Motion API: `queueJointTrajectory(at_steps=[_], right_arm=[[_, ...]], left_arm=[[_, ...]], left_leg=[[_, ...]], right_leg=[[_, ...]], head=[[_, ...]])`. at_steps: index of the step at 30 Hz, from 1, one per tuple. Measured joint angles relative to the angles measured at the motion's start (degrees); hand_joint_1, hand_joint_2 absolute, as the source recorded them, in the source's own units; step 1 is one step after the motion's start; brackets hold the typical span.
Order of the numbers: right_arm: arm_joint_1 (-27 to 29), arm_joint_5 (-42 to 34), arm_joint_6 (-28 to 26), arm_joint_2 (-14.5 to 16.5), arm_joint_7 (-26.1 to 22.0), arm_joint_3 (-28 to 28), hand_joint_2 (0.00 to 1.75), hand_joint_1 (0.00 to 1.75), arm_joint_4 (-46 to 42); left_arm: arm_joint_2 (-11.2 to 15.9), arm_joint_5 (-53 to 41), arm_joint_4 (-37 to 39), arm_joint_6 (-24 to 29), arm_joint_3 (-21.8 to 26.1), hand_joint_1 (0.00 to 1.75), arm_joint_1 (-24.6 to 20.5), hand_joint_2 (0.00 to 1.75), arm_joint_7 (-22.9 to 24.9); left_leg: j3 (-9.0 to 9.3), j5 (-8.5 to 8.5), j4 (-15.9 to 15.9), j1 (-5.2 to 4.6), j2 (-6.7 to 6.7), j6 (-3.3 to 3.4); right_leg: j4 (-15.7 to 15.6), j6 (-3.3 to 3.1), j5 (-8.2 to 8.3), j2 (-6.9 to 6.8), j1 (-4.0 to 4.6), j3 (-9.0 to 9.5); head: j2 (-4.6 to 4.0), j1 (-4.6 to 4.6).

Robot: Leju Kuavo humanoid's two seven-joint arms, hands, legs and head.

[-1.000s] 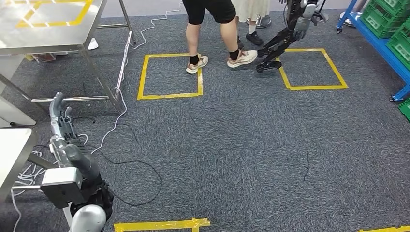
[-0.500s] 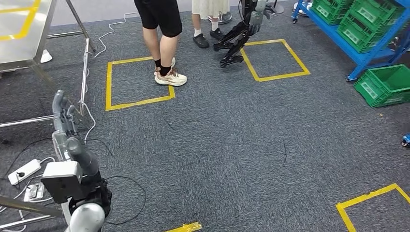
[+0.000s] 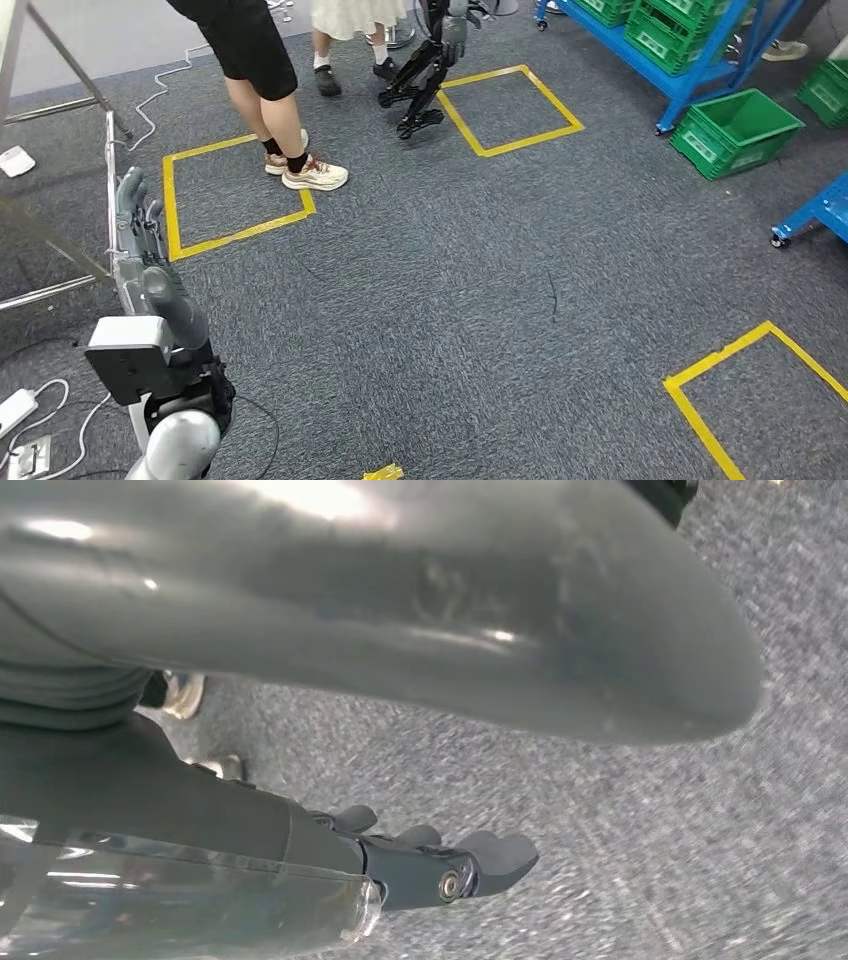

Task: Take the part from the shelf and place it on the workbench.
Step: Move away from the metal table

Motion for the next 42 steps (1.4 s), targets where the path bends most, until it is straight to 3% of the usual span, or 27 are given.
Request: queueJointTrajectory(at_steps=[2, 4, 5, 6, 8, 9, 11, 12, 14, 15, 17, 18, 20, 21, 22, 25, 28, 29, 30, 32, 33, 34, 36, 37, 39, 40, 42], right_arm=[[-0.21, 0.26, 0.08, 0.03, -0.31, -0.13, 0.00, 0.00, 0.02], [-0.44, 0.43, 0.04, 0.01, -0.18, -0.20, 0.00, 0.00, 0.04], [-0.43, 0.44, 0.01, 0.02, 0.16, -0.21, 0.00, 0.00, 0.04], [-0.36, 0.48, -0.01, 0.03, 0.59, -0.21, 0.00, 0.00, 0.05], [-0.23, 0.64, -0.01, 0.03, 1.27, -0.21, 0.00, 0.00, 0.06], [-0.20, 0.75, -0.02, 0.03, 1.44, -0.21, 0.00, 0.00, 0.07], [-0.33, 0.85, -0.04, 0.03, 1.57, -0.21, 0.00, 0.00, 0.07], [-0.38, 0.87, -0.06, 0.03, 1.60, -0.21, 0.00, 0.00, 0.07], [-0.38, 0.89, -0.09, 0.03, 1.61, -0.21, 0.00, 0.00, 0.07], [-0.34, 0.91, -0.09, 0.04, 1.61, -0.21, 0.00, 0.00, 0.07], [-0.45, 1.18, -0.03, 0.12, 1.46, -0.20, 0.00, 0.00, 0.05], [-0.54, 1.38, 0.00, 0.16, 1.28, -0.20, 0.00, 0.00, 0.05], [-0.67, 1.69, 0.03, 0.21, 0.96, -0.21, 0.00, 0.00, 0.04], [-0.57, 1.70, 0.02, 0.23, 0.86, -0.21, 0.00, 0.00, 0.04], [-0.44, 1.67, 0.02, 0.25, 0.85, -0.21, 0.00, 0.00, 0.05], [-0.16, 1.60, 0.01, 0.28, 0.85, -0.21, 0.00, 0.00, 0.07], [-0.15, 1.60, 0.01, 0.28, 0.85, -0.21, 0.00, 0.00, 0.07], [-0.15, 1.60, 0.01, 0.25, 0.82, -0.21, 0.00, 0.00, 0.07], [-0.17, 1.59, 0.01, 0.21, 0.80, -0.21, 0.00, 0.00, 0.07], [-0.22, 1.21, -0.07, 0.08, 0.47, -0.21, 0.00, 0.00, 0.07], [-0.22, 0.99, -0.13, 0.05, 0.29, -0.21, 0.00, 0.00, 0.07], [-0.26, 0.75, -0.19, 0.01, 0.06, -0.21, 0.00, 0.00, 0.07], [-0.41, 0.60, -0.24, -0.02, -0.15, -0.21, 0.00, 0.00, 0.06], [-0.51, 0.55, -0.25, -0.01, -0.22, -0.21, 0.00, 0.00, 0.05], [-0.51, 0.53, -0.24, 0.11, -0.25, -0.21, 0.00, 0.00, 0.04], [-0.42, 0.50, -0.24, 0.18, -0.25, -0.21, 0.00, 0.00, 0.04], [-0.31, 0.44, -0.25, 0.30, -0.25, -0.21, 0.00, 0.00, 0.04]], left_arm=[[0.42, 0.80, -0.32, 0.00, -0.06, 0.00, 0.01, 0.00, -0.56], [0.82, 1.60, -0.48, 0.00, -0.09, 0.00, 0.15, 0.00, -0.75], [0.91, 2.23, -0.49, 0.00, -0.10, 0.00, 0.22, 0.00, -0.88], [0.97, 3.02, -0.49, 0.00, -0.12, 0.00, 0.27, 0.00, -1.10], [1.11, 4.28, -0.54, 0.00, -0.13, 0.00, 0.30, 0.00, -1.50], [1.21, 4.67, -0.59, 0.00, -0.14, 0.00, 0.29, 0.00, -1.62], [1.39, 5.05, -0.75, 0.00, -0.15, 0.00, 0.37, 0.00, -1.69], [1.45, 5.16, -0.84, 0.00, -0.15, 0.00, 0.41, 0.00, -1.71], [1.57, 5.27, -1.01, 0.00, -0.15, 0.00, 0.42, 0.00, -1.73], [1.61, 5.29, -1.09, 0.00, -0.14, 0.00, 0.38, 0.00, -1.74], [1.69, 5.43, -1.32, 0.00, -0.14, 0.00, 0.42, 0.00, -1.62], [1.77, 5.54, -1.45, 0.00, -0.15, 0.00, 0.43, 0.00, -1.34], [2.03, 5.69, -1.55, 0.00, -0.20, 0.00, 0.45, 0.00, -0.73], [2.14, 5.71, -1.52, 0.00, -0.35, 0.00, 0.42, 0.00, -0.58], [2.20, 5.72, -1.47, 0.00, -0.52, 0.00, 0.39, 0.00, -0.60], [2.23, 5.73, -1.37, 0.00, -0.86, 0.00, 0.34, 0.00, -0.72], [2.23, 5.74, -1.37, 0.00, -0.89, 0.00, 0.34, 0.00, -0.72], [2.24, 5.83, -1.37, 0.00, -0.97, 0.00, 0.28, 0.00, -0.76], [2.25, 5.97, -1.35, 0.00, -1.07, 0.00, 0.20, 0.00, -0.83], [2.43, 6.79, -1.29, 0.00, -1.42, 0.00, -0.17, 0.00, -1.29], [2.54, 7.21, -1.27, 0.00, -1.52, 0.00, -0.34, 0.00, -1.51], [2.67, 7.60, -1.26, 0.00, -1.65, 0.00, -0.49, 0.00, -1.74], [2.91, 7.92, -1.25, 0.00, -1.75, 0.00, -0.59, 0.00, -1.84], [3.08, 8.04, -1.23, 0.00, -1.81, 0.00, -0.55, 0.00, -1.86], [3.39, 8.24, -1.17, 0.00, -1.90, 0.00, -0.48, 0.00, -1.83], [3.52, 8.28, -1.14, 0.00, -1.95, 0.00, -0.47, 0.00, -1.81], [3.67, 8.28, -1.09, 0.00, -2.02, 0.00, -0.48, 0.00, -1.81]], left_leg=[[-2.46, -2.72, 5.17, 0.07, -3.43, -0.40], [-6.96, -5.59, 12.83, 0.01, -3.94, -0.57], [-8.62, -5.91, 15.15, 0.01, -3.71, -0.62], [-9.41, -4.87, 15.45, 0.02, -3.52, -0.61], [-7.84, -0.09, 10.17, 0.07, -4.09, -0.50], [-6.24, 2.21, 6.27, 0.20, -5.52, -0.34], [-3.88, 4.03, 0.84, 0.47, -8.45, 0.00], [-3.55, 3.72, 0.16, 0.51, -9.20, 0.22], [-3.33, 3.52, -0.11, 0.36, -8.33, 0.74], [-3.14, 3.48, -0.28, 0.38, -7.57, 1.05], [-2.73, 3.35, -0.58, 0.51, -5.72, 1.63], [-2.54, 3.21, -0.66, 0.49, -4.69, 1.87], [-2.35, 2.88, -0.65, 0.36, -2.86, 2.06], [-2.22, 2.69, -0.65, 0.33, -2.01, 2.04], [-2.07, 2.52, -0.64, 0.33, -1.37, 1.95], [-1.76, 2.26, -0.63, 0.33, -0.55, 1.78], [-1.71, 2.23, -0.64, 0.33, -0.49, 1.77], [-1.43, 2.06, -0.64, 0.34, -0.17, 1.66], [-1.13, 1.88, -0.75, 0.33, 0.19, 1.51], [-0.17, 1.42, -1.18, 0.21, 1.37, 0.56], [0.13, 1.20, -1.36, 0.21, 1.38, 0.07], [0.08, 0.46, -0.64, 0.23, 0.47, -0.39], [-1.98, -2.24, 3.95, 0.35, -2.16, -0.66], [-4.22, -4.07, 8.09, 0.34, -3.21, -0.70], [-8.38, -5.94, 14.62, 0.32, -3.40, -0.75], [-9.48, -5.26, 15.53, 0.30, -3.39, -0.68], [-8.17, -0.76, 10.77, 0.27, -4.01, -0.34]], right_leg=[[-0.55, -0.40, 0.20, 1.12, -0.38, 0.55], [-0.52, -0.67, 0.11, 2.50, -0.42, 0.72], [-0.50, -0.73, 0.04, 3.18, -0.41, 0.82], [-0.46, -0.72, -0.07, 3.96, -0.43, 0.99], [-0.30, -0.50, -0.40, 5.42, -0.54, 1.42], [-0.16, -0.30, -0.62, 6.11, -0.65, 1.59], [0.30, 0.27, -1.01, 7.35, -0.81, 1.38], [0.41, 0.58, -1.09, 7.88, -0.93, 1.13], [0.34, 1.24, -1.06, 9.15, -1.18, 0.79], [0.58, 1.56, -1.28, 9.02, -1.17, 0.68], [3.40, 2.19, -3.05, 6.82, -1.08, -0.67], [6.68, 2.52, -4.76, 5.04, -1.09, -2.33], [14.21, 3.00, -7.87, 3.21, -1.31, -6.38], [16.59, 3.12, -8.32, 2.89, -1.40, -7.76], [16.94, 3.15, -7.71, 2.79, -1.45, -8.12], [14.81, 3.09, -5.48, 2.70, -1.52, -7.29], [14.30, 3.07, -5.15, 2.68, -1.52, -7.03], [10.90, 2.90, -3.65, 2.12, -1.44, -5.38], [7.44, 2.61, -2.47, 1.20, -1.25, -3.61], [0.72, 1.52, -0.29, 0.11, -0.72, -0.27], [0.30, 1.01, -0.44, 0.27, -0.66, 0.05], [-0.11, 0.51, -0.28, 0.90, -0.74, 0.33], [-0.62, -0.03, -0.11, 1.81, -1.04, 0.85], [-0.67, -0.23, -0.15, 2.38, -1.00, 0.94], [-0.62, -0.45, -0.29, 3.57, -0.80, 1.02], [-0.57, -0.51, -0.40, 4.28, -0.70, 1.15], [-0.44, -0.44, -0.73, 5.69, -0.63, 1.61]], head=[[0.00, -0.29], [0.00, -0.43], [0.00, -0.45], [0.00, -0.45], [0.00, -0.46], [0.00, -0.45], [0.00, -0.38], [0.00, -0.34], [0.00, -0.32], [0.00, -0.32], [0.00, -0.02], [0.00, 0.13], [0.00, 0.27], [0.00, 0.27], [0.00, 0.28], [0.00, 0.28], [0.00, 0.28], [0.00, 0.28], [0.00, 0.28], [0.00, 0.25], [0.00, 0.22], [0.00, 0.07], [0.00, -0.32], [0.00, -0.53], [0.00, -0.66], [0.00, -0.66], [0.00, -0.66]])
